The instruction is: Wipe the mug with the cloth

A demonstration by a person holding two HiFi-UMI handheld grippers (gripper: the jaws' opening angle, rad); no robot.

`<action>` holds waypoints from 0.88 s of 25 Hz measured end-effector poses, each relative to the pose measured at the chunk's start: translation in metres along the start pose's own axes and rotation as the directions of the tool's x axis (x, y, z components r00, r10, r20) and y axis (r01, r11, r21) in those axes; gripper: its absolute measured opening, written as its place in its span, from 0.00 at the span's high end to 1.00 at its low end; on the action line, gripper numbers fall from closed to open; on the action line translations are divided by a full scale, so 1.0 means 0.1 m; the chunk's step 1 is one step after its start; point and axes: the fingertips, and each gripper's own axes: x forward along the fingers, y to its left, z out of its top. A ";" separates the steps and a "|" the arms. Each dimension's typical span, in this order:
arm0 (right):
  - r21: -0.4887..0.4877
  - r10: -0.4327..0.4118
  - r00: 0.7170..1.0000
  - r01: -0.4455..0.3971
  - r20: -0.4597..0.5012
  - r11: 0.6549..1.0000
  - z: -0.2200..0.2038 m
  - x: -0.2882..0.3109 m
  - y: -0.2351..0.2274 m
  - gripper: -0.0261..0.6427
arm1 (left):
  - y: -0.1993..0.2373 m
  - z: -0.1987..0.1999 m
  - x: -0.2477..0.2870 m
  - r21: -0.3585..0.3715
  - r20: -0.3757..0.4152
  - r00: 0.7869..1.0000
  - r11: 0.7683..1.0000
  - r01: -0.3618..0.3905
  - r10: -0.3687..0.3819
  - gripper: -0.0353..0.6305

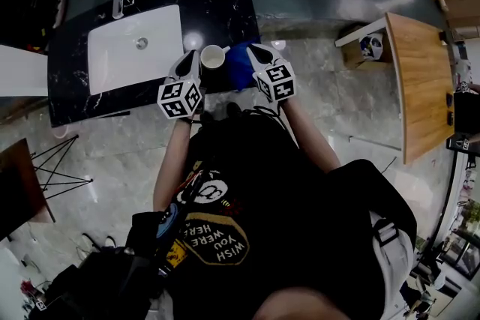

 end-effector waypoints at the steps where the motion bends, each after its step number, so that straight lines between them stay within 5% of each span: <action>1: 0.010 -0.003 1.000 0.003 0.002 1.000 0.00 0.00 0.00 0.96 | -0.01 0.04 -0.03 0.017 0.010 1.000 1.000 -0.006 0.006 0.94; 7: 0.020 -0.006 1.000 0.006 0.018 1.000 0.05 -0.03 0.01 0.96 | -0.05 0.10 -0.14 0.077 0.031 0.999 0.996 -0.034 0.031 0.94; 22: 0.016 0.008 0.999 -0.009 0.036 1.000 0.11 -0.06 0.12 0.96 | -0.12 0.06 -0.19 0.081 0.020 1.000 0.997 -0.019 0.018 0.94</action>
